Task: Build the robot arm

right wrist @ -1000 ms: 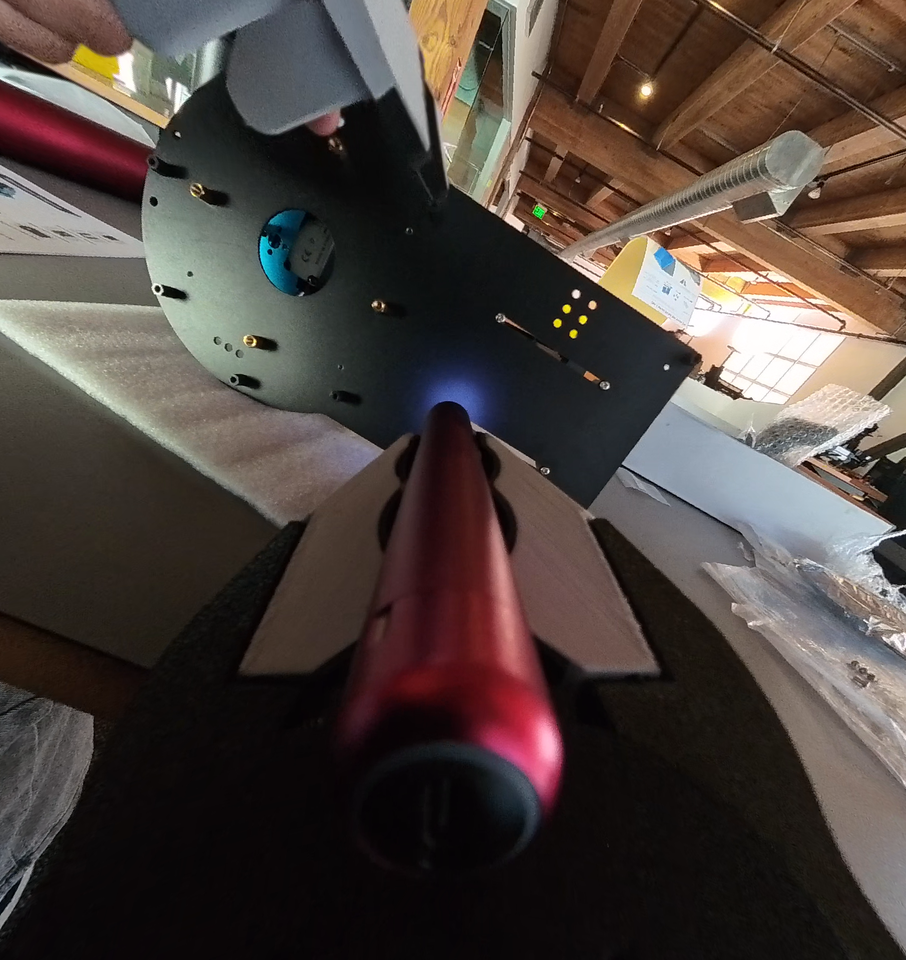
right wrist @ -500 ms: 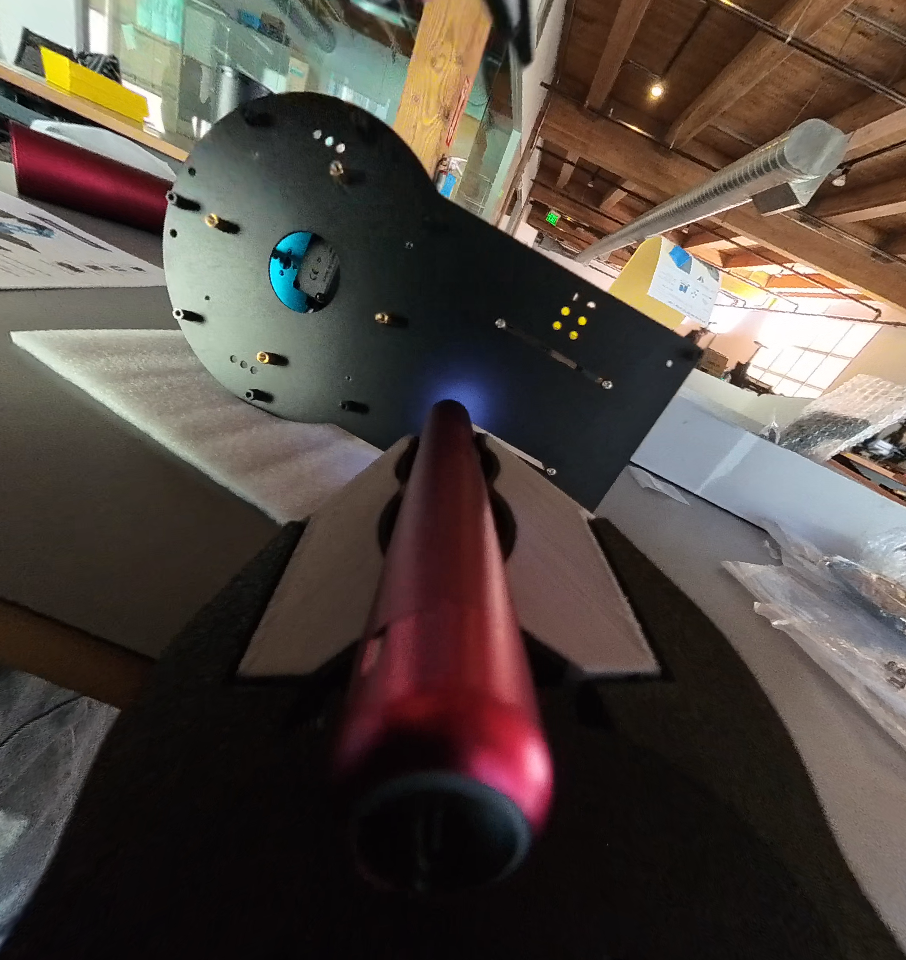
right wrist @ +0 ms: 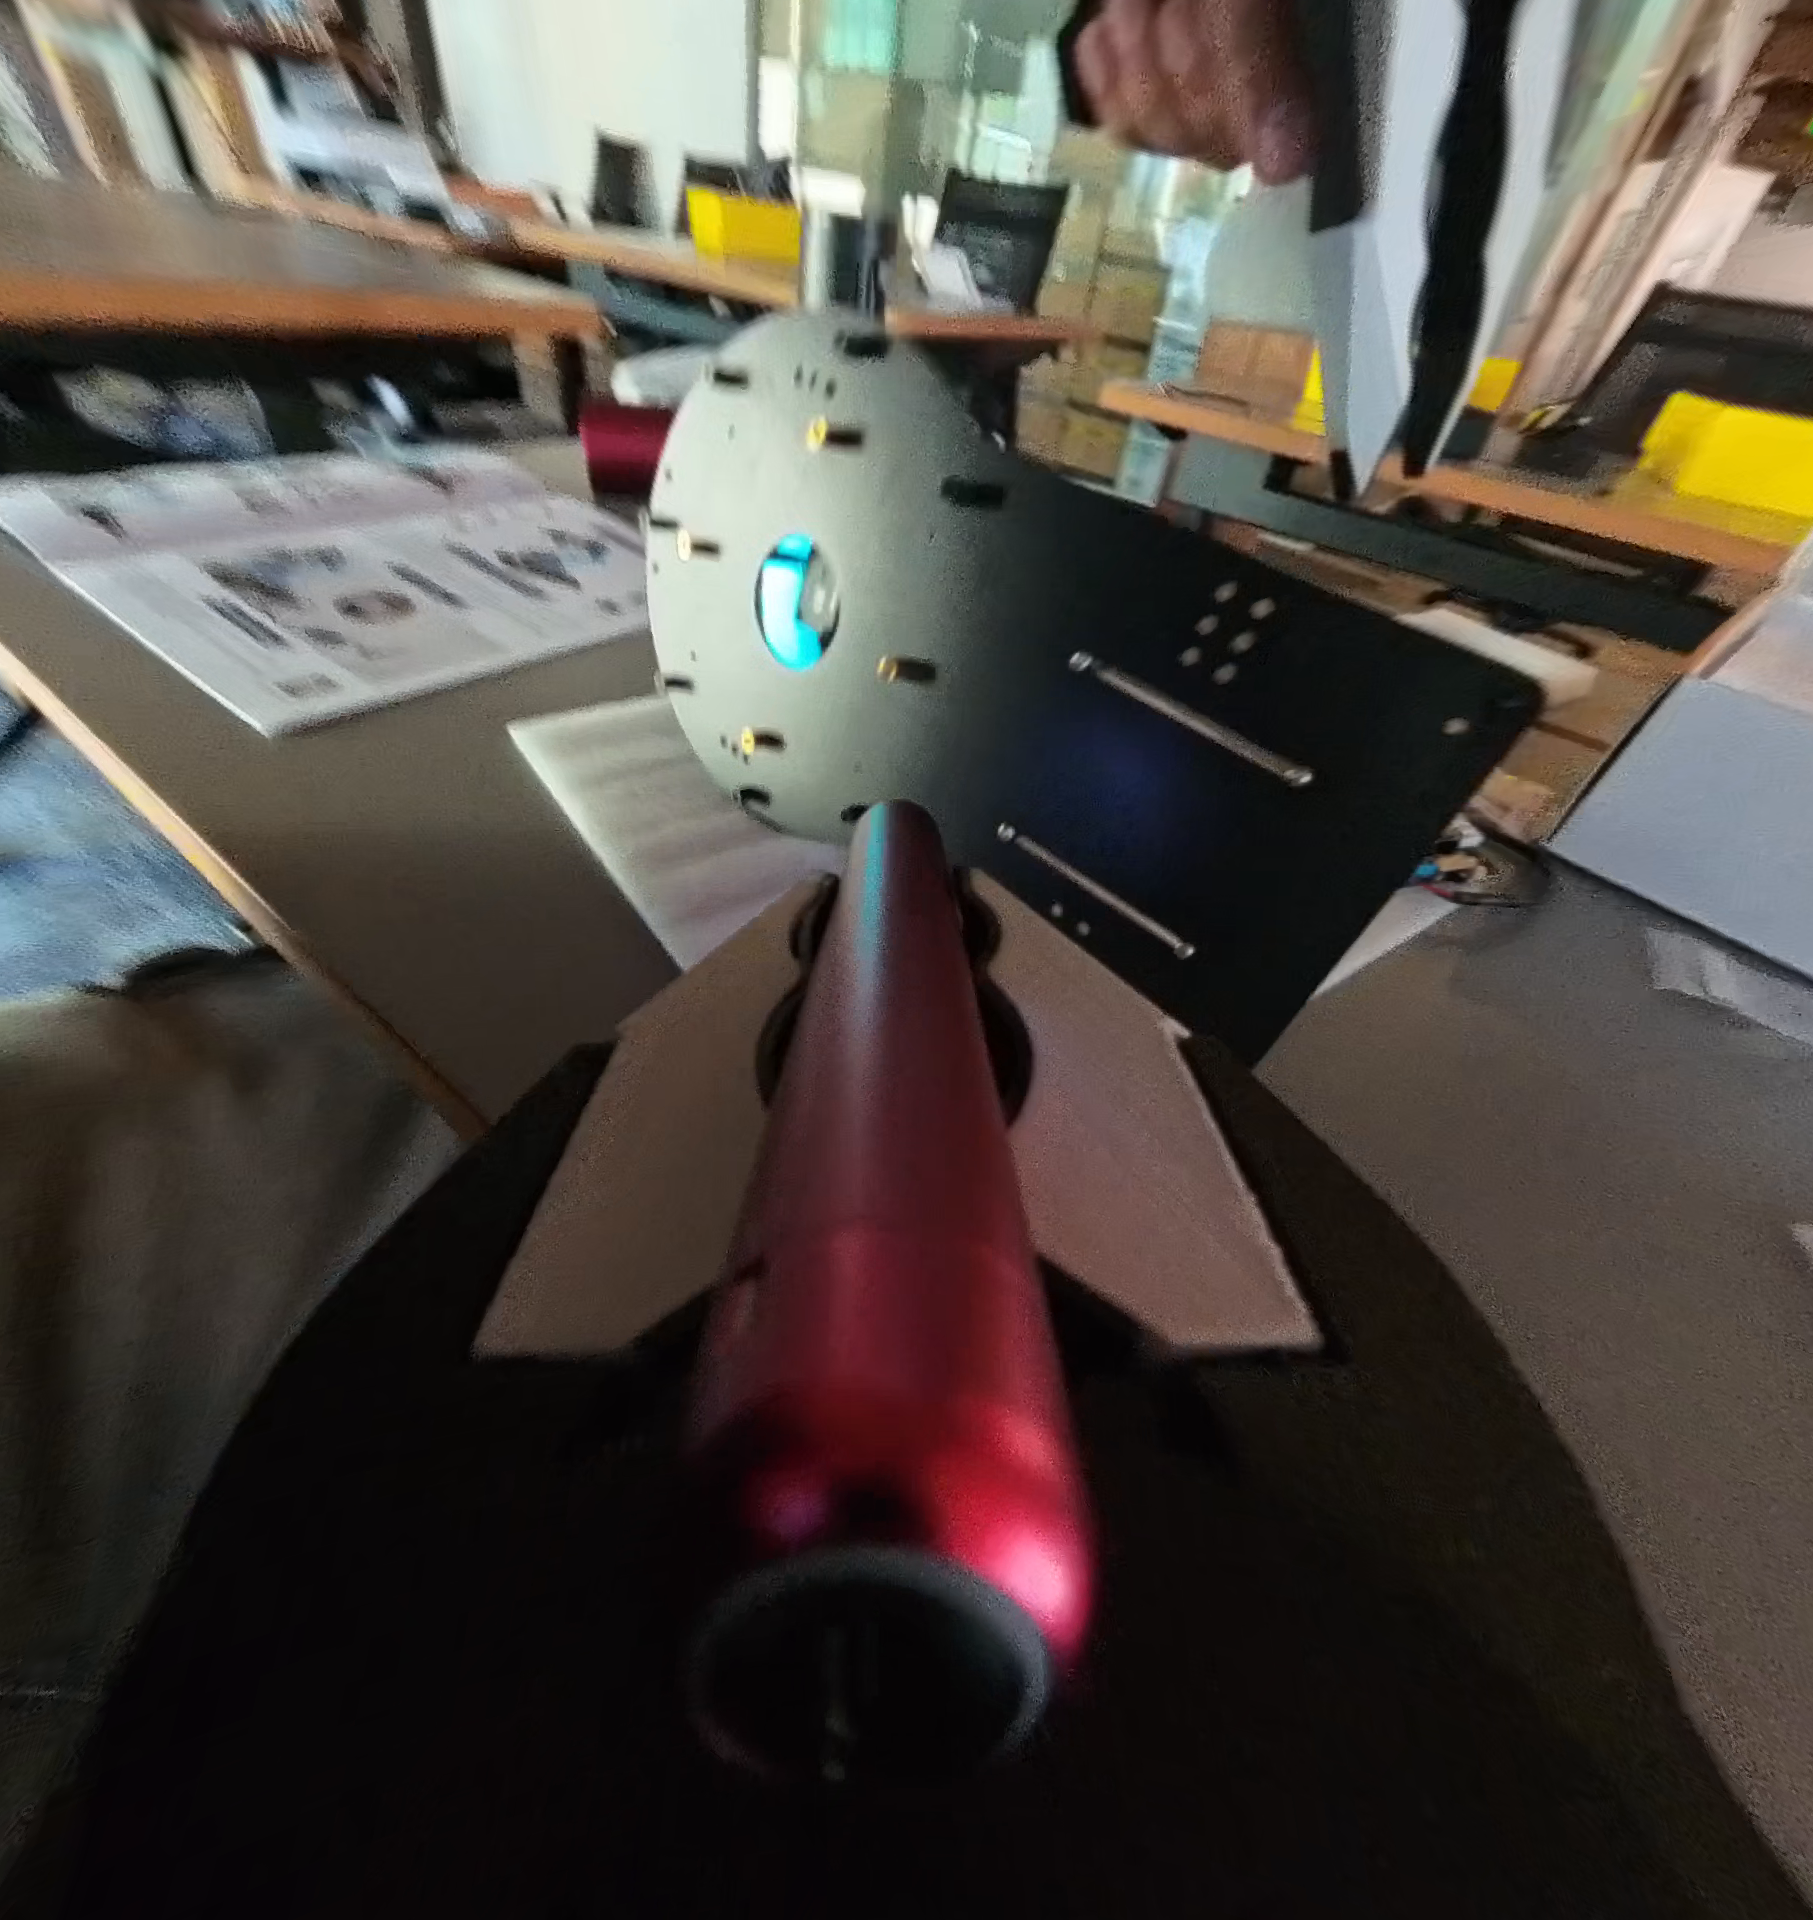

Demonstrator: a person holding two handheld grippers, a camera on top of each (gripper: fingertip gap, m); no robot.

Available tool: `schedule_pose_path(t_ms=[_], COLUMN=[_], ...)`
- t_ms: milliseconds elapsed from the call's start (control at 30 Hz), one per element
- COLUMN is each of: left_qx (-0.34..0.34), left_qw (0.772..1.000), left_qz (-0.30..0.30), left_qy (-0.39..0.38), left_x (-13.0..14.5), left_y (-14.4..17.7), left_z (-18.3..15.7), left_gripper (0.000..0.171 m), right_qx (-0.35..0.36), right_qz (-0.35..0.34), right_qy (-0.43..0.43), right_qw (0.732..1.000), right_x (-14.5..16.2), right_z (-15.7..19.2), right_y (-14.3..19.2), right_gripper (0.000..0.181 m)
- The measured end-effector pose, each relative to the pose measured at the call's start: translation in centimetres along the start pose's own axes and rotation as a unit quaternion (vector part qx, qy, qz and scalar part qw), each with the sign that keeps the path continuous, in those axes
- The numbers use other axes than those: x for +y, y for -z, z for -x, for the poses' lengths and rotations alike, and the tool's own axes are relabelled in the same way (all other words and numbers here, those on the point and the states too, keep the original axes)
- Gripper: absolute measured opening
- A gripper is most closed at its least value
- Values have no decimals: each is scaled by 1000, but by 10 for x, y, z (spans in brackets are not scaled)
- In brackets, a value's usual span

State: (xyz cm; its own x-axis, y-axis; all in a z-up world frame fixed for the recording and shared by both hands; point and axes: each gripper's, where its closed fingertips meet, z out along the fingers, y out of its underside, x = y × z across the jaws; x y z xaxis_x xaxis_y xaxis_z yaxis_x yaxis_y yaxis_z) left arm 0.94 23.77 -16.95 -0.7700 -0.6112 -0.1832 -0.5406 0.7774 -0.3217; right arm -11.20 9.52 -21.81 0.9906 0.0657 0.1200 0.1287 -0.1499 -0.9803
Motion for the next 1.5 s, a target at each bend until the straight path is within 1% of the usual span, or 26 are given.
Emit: schedule_pose_path(t_ms=[67, 100, 167, 200, 233, 300, 333, 400, 433, 500, 567, 600, 667, 700, 767, 800, 833, 867, 933, 1067, 1200, 1233, 1333, 1500], left_qx=[-10, -17, -13, -8, 1, -6, -19, -54, -60, -50, -57, -49, -29, -13, -5, 16, 48, 65, 51, 65, 57, 59, 72, 86], left_qw=[998, 994, 984, 978, 972, 962, 960, 953, 948, 949, 950, 956, 973, 980, 987, 990, 991, 992, 995, 996, 997, 997, 996, 995], left_qz=[-56, -88, -155, -184, -209, -235, -234, -249, -261, -262, -263, -250, -199, -173, -141, -127, -109, -88, -60, -10, 19, 20, 19, 19], left_qy=[39, 57, 82, 95, 108, 139, 151, 166, 172, 171, 158, 144, 114, 95, 73, 66, 66, 68, 63, 53, 44, 45, 45, 46], left_x=[-10, -14, -18, -17, -13, 3, 13, 29, 34, 42, 43, 44, 46, 45, 34, 27, 22, 19, 15, 18, 24, 23, 21, 23], left_y=[26, 43, 78, 93, 103, 110, 107, 108, 110, 111, 112, 107, 89, 78, 61, 54, 48, 43, 35, 22, 11, 9, 6, 0], left_z=[-3, -8, -32, -47, -65, -95, -107, -122, -127, -135, -128, -126, -120, -118, -108, -108, -111, -110, -99, -96, -94, -94, -96, -98], left_gripper=[24, 23, 23, 23, 24, 25, 27, 28, 28, 28, 28, 28, 29, 28, 27, 27, 28, 28, 27, 27, 24, 23, 12, 8], right_qx=[-25, -50, -96, -106, -98, -64, -42, -8, 11, 78, 154, 185, 223, 237, 256, 266, 273, 274, 270, 280, 268, 269, 270, 262], right_qz=[-51, -74, -83, -84, -90, -115, -137, -175, -179, -157, -137, -127, -101, -88, -55, -33, -26, -39, -77, -87, -109, -102, -95, -82], right_qy=[-50, -68, -83, -72, -59, -41, -30, -3, 9, 40, 75, 74, 66, 76, 116, 132, 144, 146, 131, 113, 87, 89, 98, 96], right_qw=[997, 994, 988, 988, 989, 990, 989, 985, 984, 984, 976, 972, 967, 965, 958, 954, 951, 950, 951, 949, 953, 954, 953, 957], right_x=[-19, -27, -37, -42, -48, -63, -73, -97, -104, -102, -85, -72, -46, -37, -27, -22, -20, -23, -29, -23, -25, -23, -21, -18], right_z=[-18, -23, -28, -30, -36, -46, -47, -37, -32, -27, -22, -19, -10, -7, -3, -4, -4, -2, 1, -6, -10, -11, -10, -10], right_y=[8, 9, 9, 8, 6, 3, 2, -2, -6, -12, -11, -10, -10, -13, -23, -28, -31, -32, -32, -26, -24, -25, -27, -31], right_gripper=[21, 20, 21, 20, 21, 20, 20, 20, 20, 20, 20, 21, 21, 21, 21, 21, 21, 20, 21, 20, 21, 21, 21, 21])
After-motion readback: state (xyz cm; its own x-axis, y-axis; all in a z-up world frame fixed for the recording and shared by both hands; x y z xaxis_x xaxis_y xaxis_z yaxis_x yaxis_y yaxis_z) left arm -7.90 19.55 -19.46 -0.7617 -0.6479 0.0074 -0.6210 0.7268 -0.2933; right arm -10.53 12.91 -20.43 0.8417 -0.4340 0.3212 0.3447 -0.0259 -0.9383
